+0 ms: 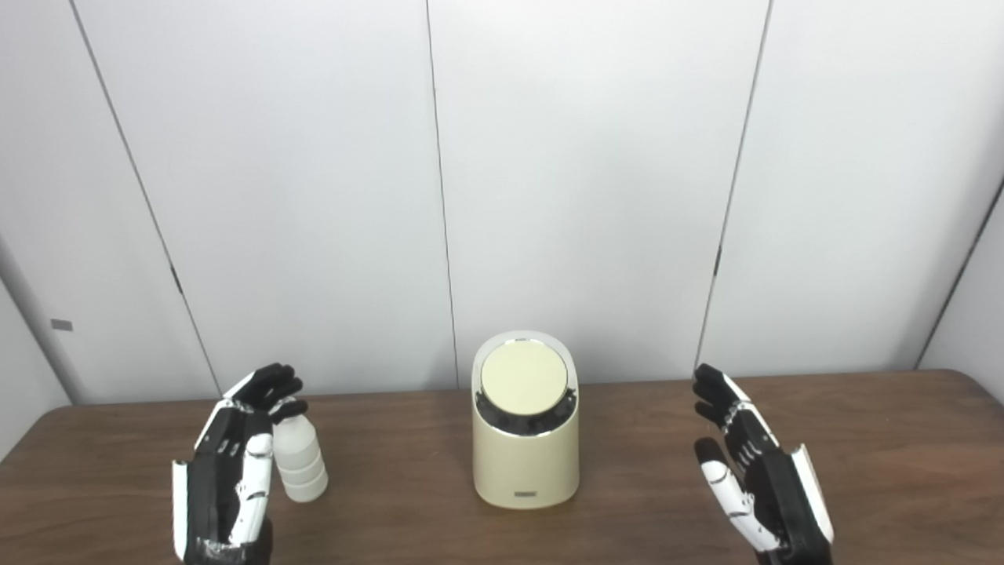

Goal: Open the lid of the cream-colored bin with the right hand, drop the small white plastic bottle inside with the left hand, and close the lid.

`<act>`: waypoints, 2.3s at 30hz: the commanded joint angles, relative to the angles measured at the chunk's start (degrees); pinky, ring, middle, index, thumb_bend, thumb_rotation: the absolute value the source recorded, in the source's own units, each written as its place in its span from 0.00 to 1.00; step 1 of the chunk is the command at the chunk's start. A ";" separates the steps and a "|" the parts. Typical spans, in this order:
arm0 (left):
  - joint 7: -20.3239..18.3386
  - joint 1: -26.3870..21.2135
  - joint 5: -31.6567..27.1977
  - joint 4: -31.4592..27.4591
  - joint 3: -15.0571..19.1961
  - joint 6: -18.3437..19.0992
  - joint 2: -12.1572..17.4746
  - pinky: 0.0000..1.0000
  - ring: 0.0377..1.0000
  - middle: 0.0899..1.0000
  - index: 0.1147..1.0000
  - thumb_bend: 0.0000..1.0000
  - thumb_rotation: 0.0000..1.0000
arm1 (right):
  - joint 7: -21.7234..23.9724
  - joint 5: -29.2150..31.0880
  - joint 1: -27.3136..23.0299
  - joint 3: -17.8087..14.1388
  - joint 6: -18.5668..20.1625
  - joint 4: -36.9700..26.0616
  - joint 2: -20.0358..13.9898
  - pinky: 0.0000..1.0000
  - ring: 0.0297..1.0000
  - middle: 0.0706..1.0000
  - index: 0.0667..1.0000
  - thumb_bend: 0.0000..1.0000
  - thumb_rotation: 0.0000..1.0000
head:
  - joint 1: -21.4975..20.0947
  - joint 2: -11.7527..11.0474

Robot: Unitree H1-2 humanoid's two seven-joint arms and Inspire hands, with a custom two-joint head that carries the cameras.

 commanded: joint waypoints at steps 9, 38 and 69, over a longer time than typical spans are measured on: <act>-0.31 -1.84 -0.07 -1.25 -0.07 -1.65 0.01 0.67 0.74 0.74 0.71 0.26 0.55 | -0.47 -0.39 -1.84 -0.26 -1.62 -1.43 -0.32 0.87 0.89 0.90 0.88 0.18 0.68 | -0.31 0.22; -0.17 -2.49 0.23 -1.07 -0.61 -1.68 -0.40 0.67 0.73 0.73 0.70 0.25 0.55 | 5.55 -15.44 -16.63 3.51 31.92 -13.15 -1.70 0.90 0.97 0.99 0.99 0.58 0.48 | -0.24 0.41; 0.46 -2.82 0.90 -1.38 -1.94 -1.67 -1.68 0.68 0.74 0.74 0.71 0.24 0.55 | 2.40 -28.22 -29.61 11.35 44.55 4.89 -2.97 0.81 0.93 0.96 0.95 0.89 0.31 | 0.71 0.35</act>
